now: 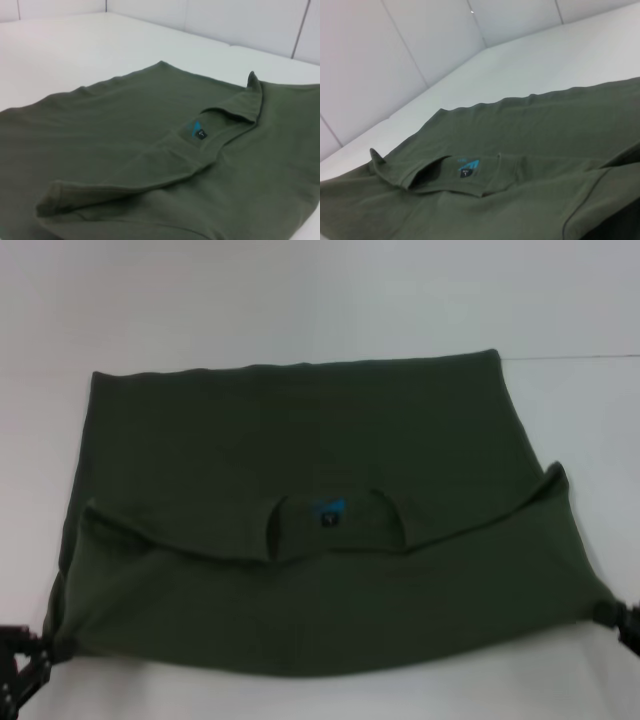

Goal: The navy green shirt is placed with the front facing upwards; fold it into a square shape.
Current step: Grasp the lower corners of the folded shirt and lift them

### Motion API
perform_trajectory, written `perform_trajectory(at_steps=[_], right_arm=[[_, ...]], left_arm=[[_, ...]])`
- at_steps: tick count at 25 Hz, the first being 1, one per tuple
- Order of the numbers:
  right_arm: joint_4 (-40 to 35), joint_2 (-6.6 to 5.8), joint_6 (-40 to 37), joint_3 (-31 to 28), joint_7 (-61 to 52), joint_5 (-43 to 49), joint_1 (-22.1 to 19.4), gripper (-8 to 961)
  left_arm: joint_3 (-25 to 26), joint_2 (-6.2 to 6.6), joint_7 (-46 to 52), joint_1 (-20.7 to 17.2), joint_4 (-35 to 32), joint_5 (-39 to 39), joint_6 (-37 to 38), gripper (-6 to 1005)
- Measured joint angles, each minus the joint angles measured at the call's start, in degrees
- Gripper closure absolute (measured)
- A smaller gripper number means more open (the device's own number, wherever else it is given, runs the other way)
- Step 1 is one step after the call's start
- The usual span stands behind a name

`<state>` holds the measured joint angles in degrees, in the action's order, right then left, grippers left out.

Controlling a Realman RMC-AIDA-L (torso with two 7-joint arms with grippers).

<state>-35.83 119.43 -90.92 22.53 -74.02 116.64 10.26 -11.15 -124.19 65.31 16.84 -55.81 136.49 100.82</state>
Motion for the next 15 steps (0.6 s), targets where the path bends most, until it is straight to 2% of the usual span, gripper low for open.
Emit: perform_trajectory(at_steps=[3,10,15], right_arm=[[0.51,-0.02,-2.14,-0.4,3.16,0.0,-1.59,908],[0.88,-0.11,-6.62,-1.34,9.41,0.72,-7.37,908],[1.92,0.07,-8.55,-5.72,13.16,4.23,-10.2,908]], left_arm=[[1.95,-0.13,-2.66,-1.66,0.99,0.56,1.06,934],[2.55,-0.1,-5.2,-3.36,1.24,1.77,2.01,935],[2.6,-0.1,-5.37,-3.85,1.85,3.03,2.64,935]])
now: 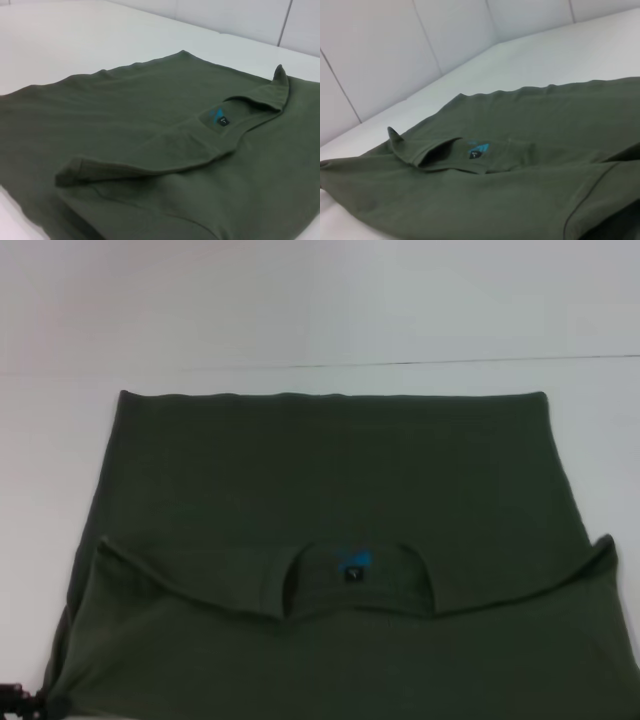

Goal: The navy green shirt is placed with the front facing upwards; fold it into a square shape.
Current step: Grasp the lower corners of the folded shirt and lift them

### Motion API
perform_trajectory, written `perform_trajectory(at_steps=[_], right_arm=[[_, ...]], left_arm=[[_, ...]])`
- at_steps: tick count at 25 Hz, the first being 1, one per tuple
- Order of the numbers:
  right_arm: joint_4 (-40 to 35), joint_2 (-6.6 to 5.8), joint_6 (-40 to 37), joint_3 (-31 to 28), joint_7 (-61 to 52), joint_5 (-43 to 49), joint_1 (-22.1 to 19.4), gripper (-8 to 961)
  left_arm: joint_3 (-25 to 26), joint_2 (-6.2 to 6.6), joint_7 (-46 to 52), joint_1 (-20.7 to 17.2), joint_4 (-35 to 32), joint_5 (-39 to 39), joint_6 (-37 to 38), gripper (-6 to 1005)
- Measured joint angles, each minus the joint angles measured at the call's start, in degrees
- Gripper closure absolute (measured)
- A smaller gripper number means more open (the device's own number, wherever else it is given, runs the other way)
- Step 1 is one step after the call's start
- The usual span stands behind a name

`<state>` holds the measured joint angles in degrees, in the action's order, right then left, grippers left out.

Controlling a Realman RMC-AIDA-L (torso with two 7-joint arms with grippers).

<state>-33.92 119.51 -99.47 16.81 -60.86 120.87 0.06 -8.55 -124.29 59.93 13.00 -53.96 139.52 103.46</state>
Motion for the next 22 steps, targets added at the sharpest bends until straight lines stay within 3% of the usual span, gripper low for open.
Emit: perform_trajectory(at_steps=[7,14,22], right_arm=[[0.85,-0.05,-1.98,-8.31,3.24,6.44,-1.99,908],[1.34,0.02,-1.5,-9.18,3.21,7.87,-0.78,908],[1.17,-0.12,-5.18,-11.89,3.09,7.85,0.26,908]], left_arm=[[2.49,0.0,-2.82,-2.43,-0.5,0.31,4.6,935],[2.88,0.23,-3.49,-1.58,-0.7,5.47,5.67,934],[3.68,0.41,-3.49,-0.6,-0.46,4.94,6.2,934]])
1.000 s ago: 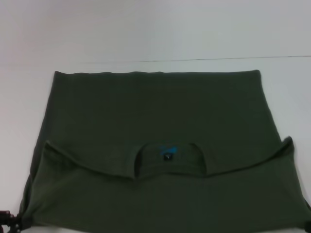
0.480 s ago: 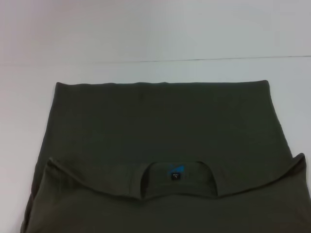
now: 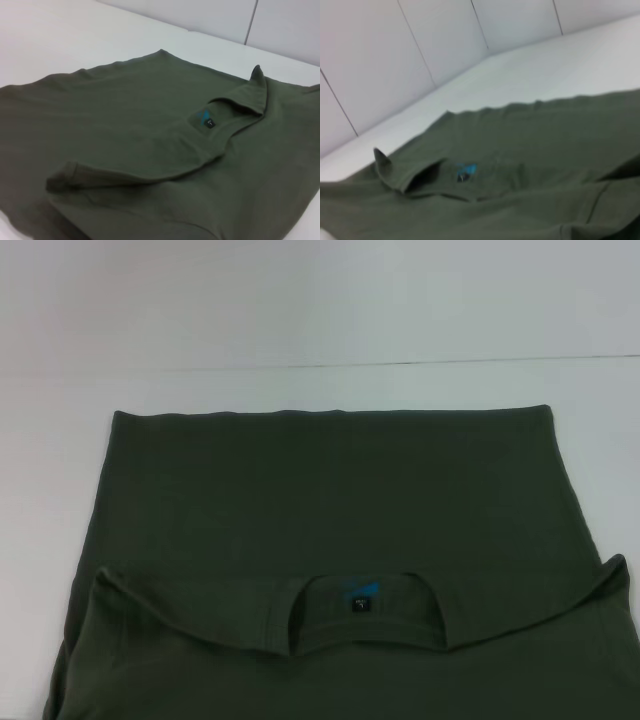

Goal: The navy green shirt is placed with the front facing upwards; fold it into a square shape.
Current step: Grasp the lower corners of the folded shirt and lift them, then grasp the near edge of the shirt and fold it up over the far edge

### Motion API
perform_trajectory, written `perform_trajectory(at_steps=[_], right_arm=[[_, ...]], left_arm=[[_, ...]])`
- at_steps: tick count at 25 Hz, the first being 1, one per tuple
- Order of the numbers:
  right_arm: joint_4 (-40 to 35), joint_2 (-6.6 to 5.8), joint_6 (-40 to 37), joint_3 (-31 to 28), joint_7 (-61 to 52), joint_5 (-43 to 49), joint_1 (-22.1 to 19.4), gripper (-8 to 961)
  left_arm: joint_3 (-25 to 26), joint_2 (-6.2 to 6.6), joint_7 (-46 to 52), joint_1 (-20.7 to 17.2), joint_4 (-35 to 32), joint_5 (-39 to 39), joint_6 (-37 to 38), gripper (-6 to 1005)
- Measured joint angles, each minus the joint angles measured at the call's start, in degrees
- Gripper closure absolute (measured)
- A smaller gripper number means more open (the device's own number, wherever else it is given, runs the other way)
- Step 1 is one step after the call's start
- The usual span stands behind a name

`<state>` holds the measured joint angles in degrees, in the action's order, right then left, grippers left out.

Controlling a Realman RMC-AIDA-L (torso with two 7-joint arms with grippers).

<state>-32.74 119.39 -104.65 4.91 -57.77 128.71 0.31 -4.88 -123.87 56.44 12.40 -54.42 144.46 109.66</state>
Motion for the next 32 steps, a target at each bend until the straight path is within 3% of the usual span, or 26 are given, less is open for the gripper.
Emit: perform_trajectory(at_steps=[7,18,32], right_arm=[[-0.22,-0.35,-0.94,-1.25,0.0,0.13,-0.64,909],[-0.51,0.11,-2.24,-3.49,1.76,1.55,-2.32,909],[0.44,0.14,-1.06,-7.62,-5.5,1.34,3.96,908]], left_arm=[[0.06,-0.02,0.14,-0.26,-0.14,0.09,0.41,935],[2.2,-0.05,-2.13,-1.28,-0.05,0.46,1.17,935],[2.83,0.21,2.21,2.34,0.88,-3.16,-0.23,935]])
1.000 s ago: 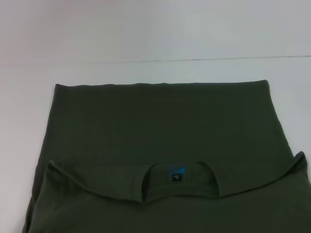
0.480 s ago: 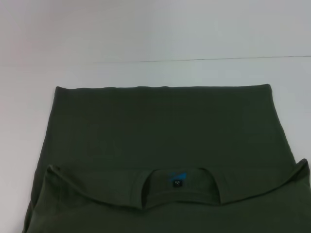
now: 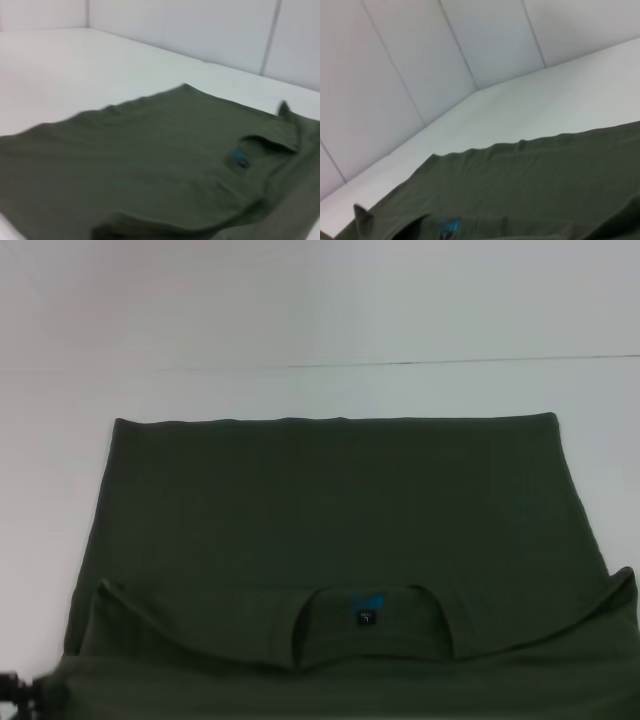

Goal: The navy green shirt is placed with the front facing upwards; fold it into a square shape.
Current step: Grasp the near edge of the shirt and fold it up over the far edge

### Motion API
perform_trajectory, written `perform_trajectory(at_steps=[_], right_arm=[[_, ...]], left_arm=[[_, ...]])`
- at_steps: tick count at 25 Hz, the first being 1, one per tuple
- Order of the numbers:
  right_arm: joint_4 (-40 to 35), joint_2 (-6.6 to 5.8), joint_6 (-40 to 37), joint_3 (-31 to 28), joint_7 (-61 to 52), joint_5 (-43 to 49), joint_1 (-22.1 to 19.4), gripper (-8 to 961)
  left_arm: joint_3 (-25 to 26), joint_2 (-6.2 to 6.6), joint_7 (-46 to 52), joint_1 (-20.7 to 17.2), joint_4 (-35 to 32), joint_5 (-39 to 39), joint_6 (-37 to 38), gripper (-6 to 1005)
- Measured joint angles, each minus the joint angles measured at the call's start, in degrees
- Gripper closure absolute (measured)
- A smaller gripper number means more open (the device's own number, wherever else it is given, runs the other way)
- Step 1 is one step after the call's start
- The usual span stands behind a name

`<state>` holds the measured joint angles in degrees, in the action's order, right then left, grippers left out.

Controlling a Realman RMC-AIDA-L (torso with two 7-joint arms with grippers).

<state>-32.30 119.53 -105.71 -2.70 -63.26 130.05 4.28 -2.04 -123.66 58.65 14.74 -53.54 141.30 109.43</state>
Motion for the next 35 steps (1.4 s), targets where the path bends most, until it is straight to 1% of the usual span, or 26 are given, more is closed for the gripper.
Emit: perform_trajectory(at_steps=[5,9,14,16,18,25,29,35], right_arm=[[0.14,-0.31,1.67,-1.43,-4.21,-0.24,3.56,909],[-0.13,-0.33,4.82,-1.67,-8.03,-0.28,7.61,909],[-0.15,-0.63,9.27,-1.73,-11.27,-0.37,12.11,909],[-0.16,-0.85,10.99,-1.76,-12.48,-0.62,14.03,909],[-0.19,-1.08,12.46,-1.74,-13.61,-0.97,15.91,909],[-0.23,-2.26,16.64,-1.27,-17.1,-3.35,20.28,909],[-0.3,-2.62,19.58,-1.15,-18.25,-3.8,22.52,908],[-0.29,-2.64,25.4,0.43,-19.9,-3.99,25.99,908]], left_arm=[[0.09,0.38,6.4,2.78,1.6,-0.74,-6.04,934],[0.2,0.32,8.57,5.44,2.81,-1.0,-9.51,934],[0.16,0.24,12.02,8.4,3.66,-2.53,-14.05,934],[0.1,0.28,13.32,9.86,3.83,-4.5,-15.58,933],[-0.07,0.26,14.01,10.52,3.86,-5.37,-16.48,933],[-0.44,0.13,16.87,13.99,3.97,-7.06,-20.21,936],[-2.04,-0.17,18.8,16.28,4.01,-7.56,-24.24,937],[-5.9,-0.33,21.12,19.16,6.4,-9.7,-32.95,936]])
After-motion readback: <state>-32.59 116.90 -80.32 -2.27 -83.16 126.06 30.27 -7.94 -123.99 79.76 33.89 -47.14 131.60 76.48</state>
